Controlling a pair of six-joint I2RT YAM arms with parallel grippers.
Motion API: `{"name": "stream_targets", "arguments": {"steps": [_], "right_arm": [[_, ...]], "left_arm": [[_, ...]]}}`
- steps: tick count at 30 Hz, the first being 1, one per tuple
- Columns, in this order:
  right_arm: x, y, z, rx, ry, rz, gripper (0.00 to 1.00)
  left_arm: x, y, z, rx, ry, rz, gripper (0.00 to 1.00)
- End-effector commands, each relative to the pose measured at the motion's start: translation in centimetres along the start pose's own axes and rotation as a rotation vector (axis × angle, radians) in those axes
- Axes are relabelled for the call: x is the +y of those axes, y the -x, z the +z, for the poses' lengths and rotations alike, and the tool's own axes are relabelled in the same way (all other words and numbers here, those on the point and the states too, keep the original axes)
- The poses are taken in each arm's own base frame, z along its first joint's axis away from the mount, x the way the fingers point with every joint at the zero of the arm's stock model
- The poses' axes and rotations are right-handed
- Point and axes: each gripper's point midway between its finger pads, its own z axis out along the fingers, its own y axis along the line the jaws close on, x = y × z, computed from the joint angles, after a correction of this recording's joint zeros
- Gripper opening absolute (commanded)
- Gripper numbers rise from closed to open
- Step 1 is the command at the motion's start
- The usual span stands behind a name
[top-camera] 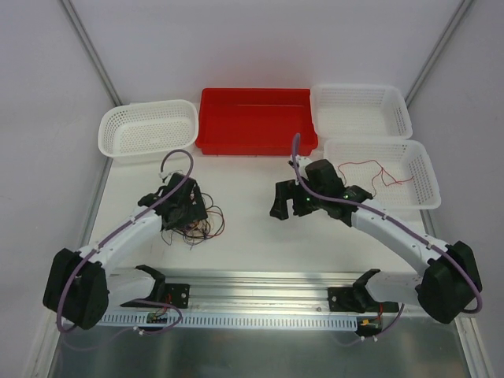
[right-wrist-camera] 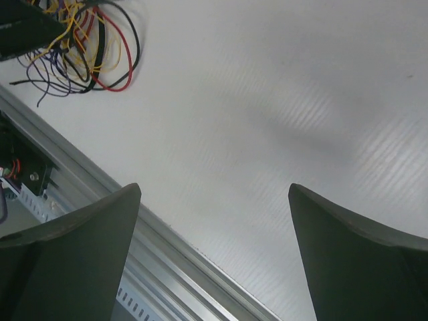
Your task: Untangle the cables
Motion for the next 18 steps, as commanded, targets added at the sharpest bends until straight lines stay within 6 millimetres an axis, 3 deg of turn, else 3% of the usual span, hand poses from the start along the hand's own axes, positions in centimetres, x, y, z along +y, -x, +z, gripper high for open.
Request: {"name": "stream_targets", "arguments": {"steps": [1,5,8,9,11,12,15,18], "right_arm": [[1.8,0.3,0.8,-0.044,0.078,-0.057,0.98],[1.5,-0.5,0.4,-0.056,0.069,-0.078,0.98],[0.5,-0.5,-0.7,-0.092,0.017,-0.108,0.98],[-0.2,-0.5,-1.1,-0.104,-0.023,-0.112,0.97],[-0.6,-0.1,-2.4,-0.151,-0.05,-0.127,0.97],[-1.3,-0.2,-2.7,-0.158,-0.086,-0.129,0.97],[-1.7,0.0,-4.5,-0.207,-0.113,-0.163,0.97],[-1.7,-0.1,-5.6,-0.229,-0.114,-0.178,0.97]], "left_arm": [[-3.6,1.0,0.7,0.03,-0.101,-0.107,0.79],[-8.2,0.5,1.4,0.075,-0.217,-0.1,0.66],[-13.1,0.2,1.2,0.112,-0.312,-0.057,0.65],[-15.6,0.2,1.1,0.116,-0.347,-0.025,0.66],[-18.3,-0.9,1.2,0.179,-0.399,0.016,0.66],[-20.3,-0.2,0.4,0.168,-0.443,0.032,0.66],[-23.1,-0.6,-0.9,0.163,-0.501,0.089,0.68],[-23.8,-0.1,-2.6,0.117,-0.537,0.122,0.73]]}}
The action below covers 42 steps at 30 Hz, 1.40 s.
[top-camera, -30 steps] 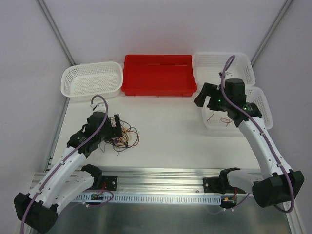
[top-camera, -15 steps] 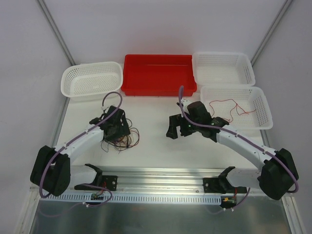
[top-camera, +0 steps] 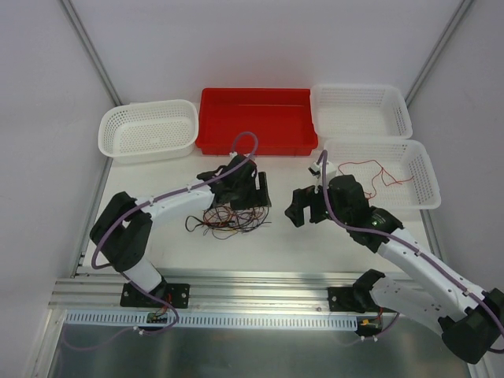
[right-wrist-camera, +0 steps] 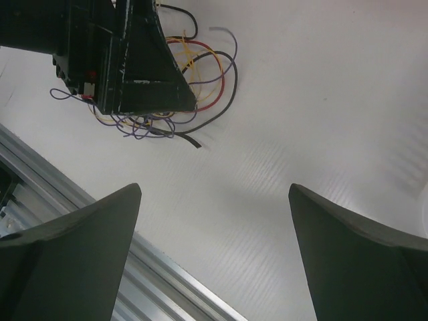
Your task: Untangle the cables
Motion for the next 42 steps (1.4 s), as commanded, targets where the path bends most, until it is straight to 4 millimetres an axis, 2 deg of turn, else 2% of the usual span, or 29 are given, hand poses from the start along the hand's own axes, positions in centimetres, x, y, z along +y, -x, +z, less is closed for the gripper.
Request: {"name": "stream_targets", "arguments": {"steps": [1,4,5,6,11,14,19,21,22,26,27,28,29,31,32,33,35,37,39,42], "right_arm": [[-1.0,0.0,-1.1,-0.022,-0.042,-0.051,0.97],[-0.6,0.1,-1.6,-0.035,-0.025,-0.057,0.97],[-0.4,0.2,-1.6,-0.038,-0.011,-0.056,0.97],[-0.2,0.3,-1.6,-0.041,-0.005,-0.055,0.97],[1.0,1.1,-1.3,-0.054,0.051,-0.054,0.97],[1.6,1.3,-0.8,-0.036,0.076,-0.058,0.97],[2.5,1.3,-0.2,-0.011,0.106,-0.07,0.98],[2.7,1.4,-0.1,-0.005,0.111,-0.073,0.98],[2.8,1.3,0.0,-0.002,0.113,-0.076,0.98],[2.9,0.8,0.4,0.015,0.116,-0.081,0.97],[3.0,0.7,0.6,0.017,0.118,-0.083,0.98],[3.0,0.4,0.7,0.026,0.12,-0.081,0.98],[3.1,0.5,0.8,0.021,0.124,-0.08,0.98],[3.3,-0.1,1.1,0.036,0.131,-0.078,0.98],[3.5,-0.1,1.3,0.037,0.137,-0.079,0.98],[3.7,-0.4,1.5,0.044,0.144,-0.081,0.98],[4.0,-0.4,1.7,0.046,0.15,-0.087,0.98],[4.2,-0.6,2.0,0.056,0.154,-0.09,0.97],[4.4,-0.7,2.3,0.063,0.16,-0.095,0.98],[4.7,-1.0,2.8,0.072,0.168,-0.096,0.97]], "left_arm": [[-3.3,1.7,-2.4,-0.067,-0.102,0.036,0.75],[-3.0,2.3,-4.7,-0.133,-0.108,0.052,0.8],[-2.8,3.0,-6.2,-0.184,-0.11,0.054,0.82],[-1.5,2.9,-6.4,-0.213,-0.069,0.055,0.85],[2.4,3.1,-9.7,-0.309,0.059,0.059,0.9],[4.6,3.6,-10.9,-0.36,0.15,0.055,0.91],[8.5,4.3,-11.5,-0.352,0.223,-0.03,0.91],[9.3,4.4,-11.3,-0.329,0.217,-0.049,0.89],[10.4,4.9,-11.2,-0.33,0.243,-0.069,0.89],[11.8,7.0,-10.6,-0.303,0.287,-0.022,0.86],[12.2,7.3,-10.3,-0.287,0.299,0.014,0.81],[12.9,7.4,-9.4,-0.255,0.322,0.023,0.8],[13.1,8.5,-9.5,-0.262,0.327,0.021,0.79],[13.7,8.8,-8.1,-0.204,0.328,0.053,0.77],[13.7,9.9,-8.1,-0.207,0.322,0.069,0.77],[13.9,9.8,-7.0,-0.166,0.315,0.071,0.76],[13.8,11.3,-6.7,-0.166,0.302,0.078,0.75],[14.2,11.5,-5.1,-0.125,0.304,0.073,0.72],[14.2,12.4,-4.5,-0.119,0.296,0.067,0.69],[14.0,12.0,-2.4,-0.056,0.26,0.061,0.63]]}}
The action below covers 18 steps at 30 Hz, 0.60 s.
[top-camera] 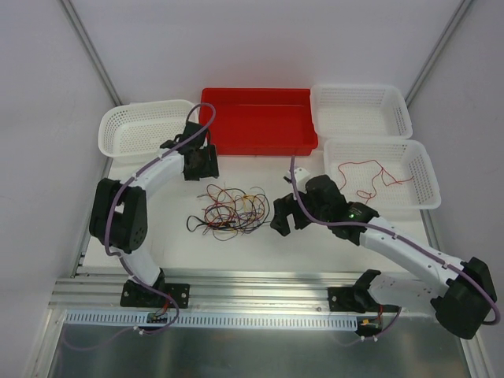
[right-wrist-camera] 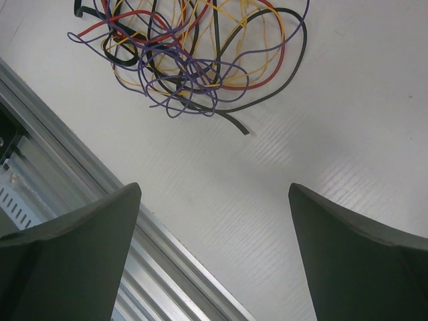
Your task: Untangle the cables
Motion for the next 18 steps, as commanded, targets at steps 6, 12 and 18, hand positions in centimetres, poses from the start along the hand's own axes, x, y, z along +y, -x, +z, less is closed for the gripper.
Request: {"name": "stream_targets", "arguments": {"steps": [6,12,18], "right_arm": [[2.1,1.6,1.6,-0.04,0.075,-0.005,0.97],[2.9,1.1,4.1,-0.024,0.111,0.03,0.98],[3.6,2.5,6.9,-0.034,0.107,0.075,0.98]], "left_arm": [[-1.7,-1.2,2.0,0.103,-0.087,0.029,0.52],[-0.6,-3.0,3.3,0.151,-0.047,0.028,0.41],[-0.8,-2.9,2.1,0.133,-0.068,0.029,0.05]]}}
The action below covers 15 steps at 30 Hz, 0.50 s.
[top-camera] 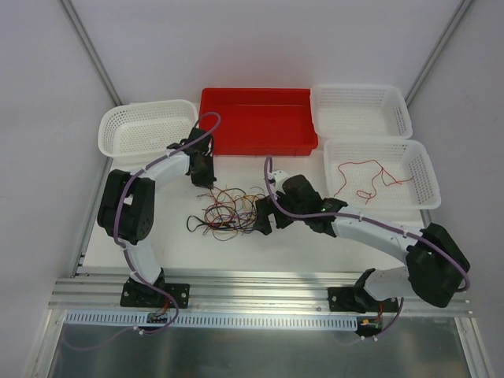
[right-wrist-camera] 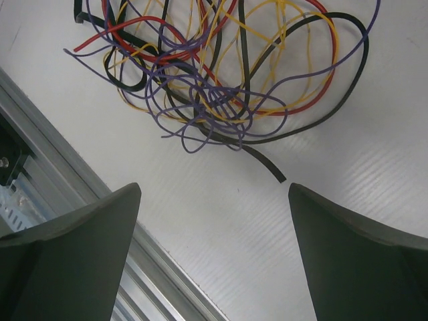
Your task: Untangle the cables
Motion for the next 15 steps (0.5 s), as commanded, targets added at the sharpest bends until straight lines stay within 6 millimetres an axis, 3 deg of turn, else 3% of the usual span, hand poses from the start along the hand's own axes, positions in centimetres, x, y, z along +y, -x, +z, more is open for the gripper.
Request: {"name": "stream_targets", "arguments": {"steps": [1,7,11,15], "right_arm": [[2.0,4.1,1.6,-0.097,0.039,0.031,0.98],[2.2,5.2,5.0,-0.086,-0.026,0.091,0.98],[2.1,4.0,8.4,-0.036,-0.086,0.143,0.99],[-0.5,2.4,9.8,-0.008,-0.209,0.182,0.89]], "left_arm": [[-0.1,-0.4,-1.4,-0.011,-0.019,0.011,0.0],[-0.7,-0.1,-5.8,-0.111,-0.073,0.011,0.0],[-1.4,0.5,-9.3,-0.198,-0.121,0.022,0.0],[-2.2,1.5,-14.4,-0.318,-0.18,0.045,0.0]]}}
